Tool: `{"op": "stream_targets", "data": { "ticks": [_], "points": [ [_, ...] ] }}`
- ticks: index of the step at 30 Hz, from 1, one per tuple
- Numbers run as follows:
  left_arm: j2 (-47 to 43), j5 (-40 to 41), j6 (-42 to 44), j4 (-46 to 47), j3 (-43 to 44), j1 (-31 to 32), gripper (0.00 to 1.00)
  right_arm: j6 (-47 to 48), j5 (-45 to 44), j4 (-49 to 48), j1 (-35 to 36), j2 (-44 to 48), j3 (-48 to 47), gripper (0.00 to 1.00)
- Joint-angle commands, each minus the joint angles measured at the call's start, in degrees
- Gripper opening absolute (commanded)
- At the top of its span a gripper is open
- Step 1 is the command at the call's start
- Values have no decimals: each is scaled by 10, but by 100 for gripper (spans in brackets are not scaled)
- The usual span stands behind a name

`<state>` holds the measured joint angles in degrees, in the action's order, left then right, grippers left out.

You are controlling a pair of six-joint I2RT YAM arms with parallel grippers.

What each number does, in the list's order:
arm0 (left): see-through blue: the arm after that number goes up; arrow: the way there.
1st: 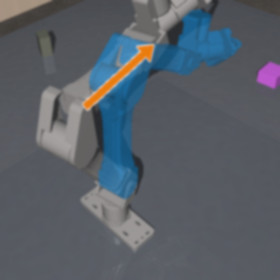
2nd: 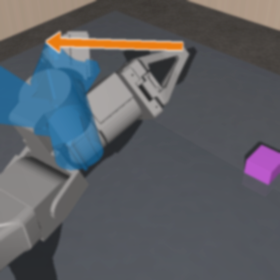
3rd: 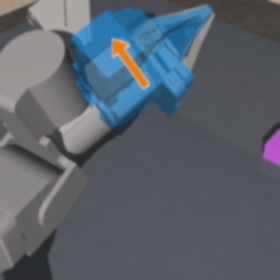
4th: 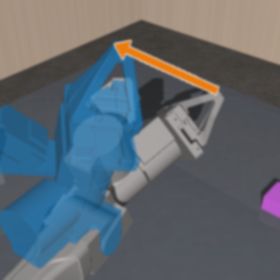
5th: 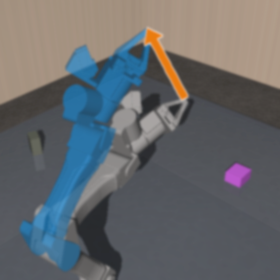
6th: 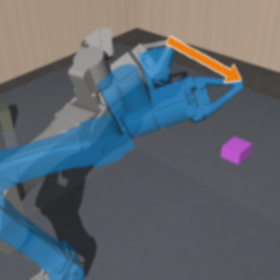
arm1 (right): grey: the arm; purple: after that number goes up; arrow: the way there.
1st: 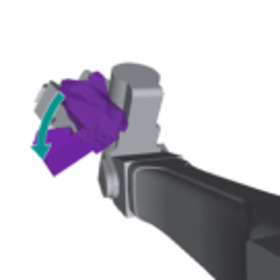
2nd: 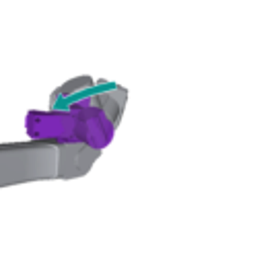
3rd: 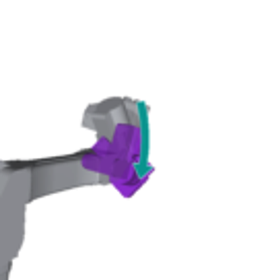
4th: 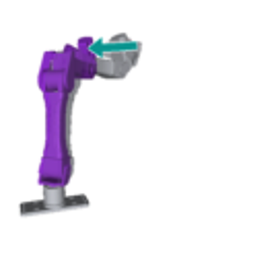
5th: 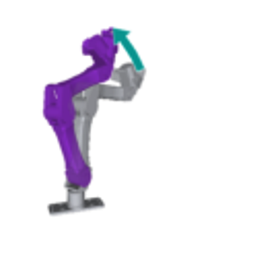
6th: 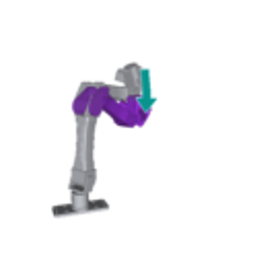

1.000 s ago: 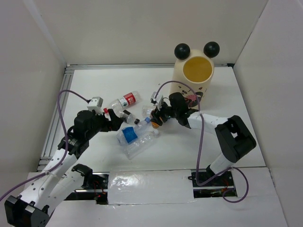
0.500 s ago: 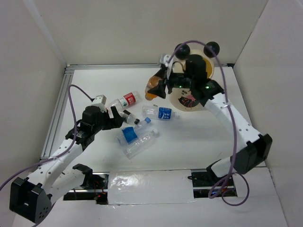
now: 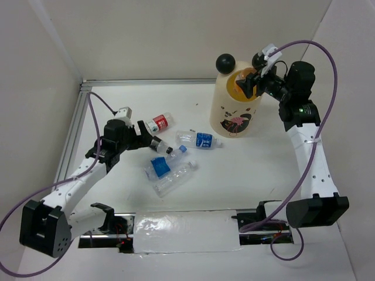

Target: Put the plastic bottles in the bin

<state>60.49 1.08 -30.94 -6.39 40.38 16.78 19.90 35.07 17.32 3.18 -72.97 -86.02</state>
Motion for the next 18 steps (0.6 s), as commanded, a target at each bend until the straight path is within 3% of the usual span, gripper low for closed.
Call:
{"op": "stream_targets", "data": {
  "ticks": [1,4,6,7,9,13,18],
  "points": [
    [42,-21,61,54,44,-7,98,-17,-3,-34,-28,7,22,16],
    [105,-33,140,82,78,-12,98,-17,-25,-53,-45,-9,37,21],
    [151,-38,178,100,106,-12,98,-17,-16,-53,-63,-24,43,36],
    [167,-50,216,119,115,-12,98,-17,-11,-45,-63,-43,35,74],
    [200,-57,253,126,153,-12,98,-7,26,-17,-80,-62,13,100],
    [333,-57,326,92,251,-12,95,-7,86,16,-107,-70,-21,100],
    [458,-64,413,42,370,-6,89,5,187,90,-160,-15,-36,100]
  ]
}}
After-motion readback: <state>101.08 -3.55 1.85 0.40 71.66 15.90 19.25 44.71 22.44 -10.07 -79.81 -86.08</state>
